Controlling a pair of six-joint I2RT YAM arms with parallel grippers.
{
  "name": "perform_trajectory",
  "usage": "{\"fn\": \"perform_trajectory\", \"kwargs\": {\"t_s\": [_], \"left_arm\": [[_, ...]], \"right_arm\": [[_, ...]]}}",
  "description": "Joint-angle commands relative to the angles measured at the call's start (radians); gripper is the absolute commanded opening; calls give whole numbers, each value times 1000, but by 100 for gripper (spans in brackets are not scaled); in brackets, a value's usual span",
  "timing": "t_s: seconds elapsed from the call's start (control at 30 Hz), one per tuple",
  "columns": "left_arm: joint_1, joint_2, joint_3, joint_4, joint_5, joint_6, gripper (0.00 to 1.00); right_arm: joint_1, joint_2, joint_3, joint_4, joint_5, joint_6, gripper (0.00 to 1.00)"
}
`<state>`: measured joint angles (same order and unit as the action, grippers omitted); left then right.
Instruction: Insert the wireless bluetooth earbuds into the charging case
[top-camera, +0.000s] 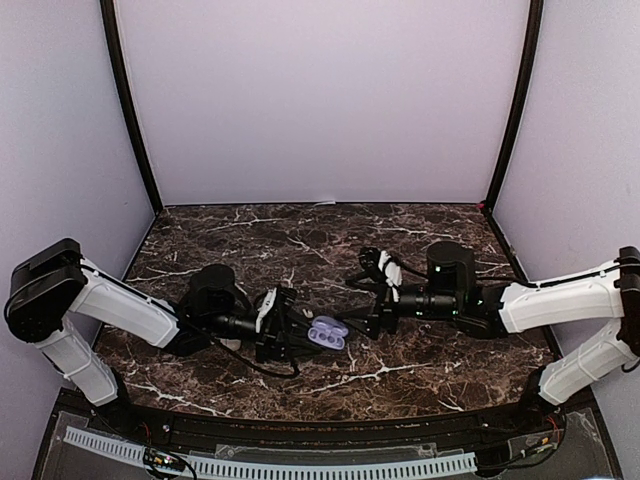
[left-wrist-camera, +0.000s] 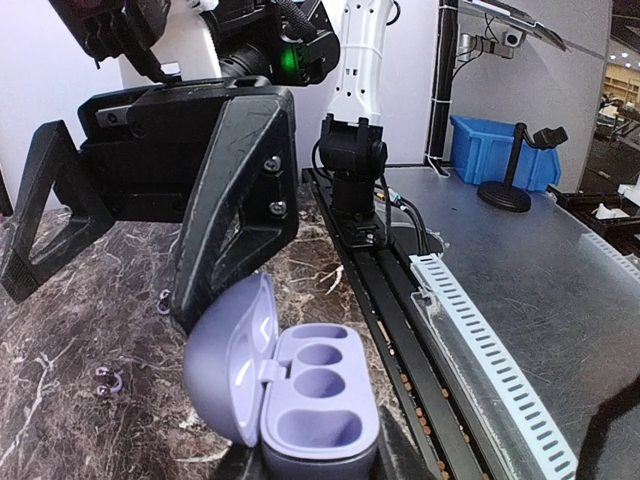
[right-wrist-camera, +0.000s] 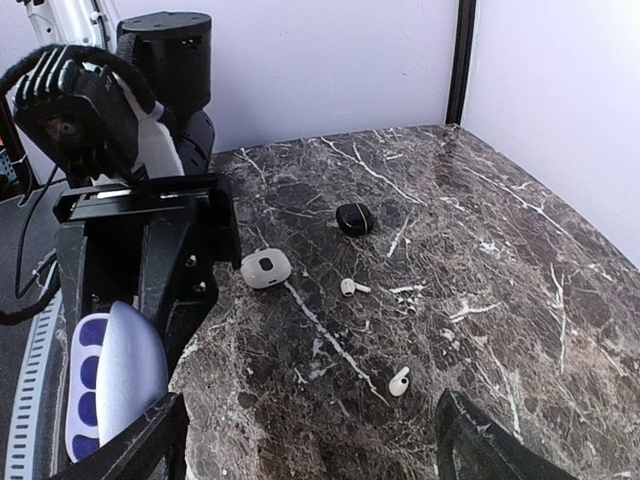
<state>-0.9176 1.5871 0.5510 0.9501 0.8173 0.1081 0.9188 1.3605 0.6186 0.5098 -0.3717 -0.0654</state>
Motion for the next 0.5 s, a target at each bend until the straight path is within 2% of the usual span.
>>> {"fn": "perform_trajectory", "kwargs": {"t_s": [0.0, 0.1, 0.17, 0.27, 0.33, 0.4, 0.47], "left_arm": [[-3, -55, -25, 57, -6, -34, 20], [-3, -74, -46, 48, -43, -33, 20], [-1, -87, -63, 48, -59, -36, 20], [6, -105, -88, 49, -70, -55, 20], [12, -115, -97, 49, -72, -65, 20], [19, -126, -106, 46, -74, -66, 20], [26, -136, -113, 42, -80, -65, 20]], "right_arm": [[-25, -51, -12, -60, 46, 22, 85], [-49, -98, -36, -121, 85, 61, 87], [-65, -126, -46, -180, 160, 105, 96], [-85, -140, -9, -396, 439, 284, 99], [-118, -131, 21, -509, 448, 328, 99], [-151, -121, 19, -551, 438, 360, 99], [-159, -95, 24, -588, 447, 394, 92]]}}
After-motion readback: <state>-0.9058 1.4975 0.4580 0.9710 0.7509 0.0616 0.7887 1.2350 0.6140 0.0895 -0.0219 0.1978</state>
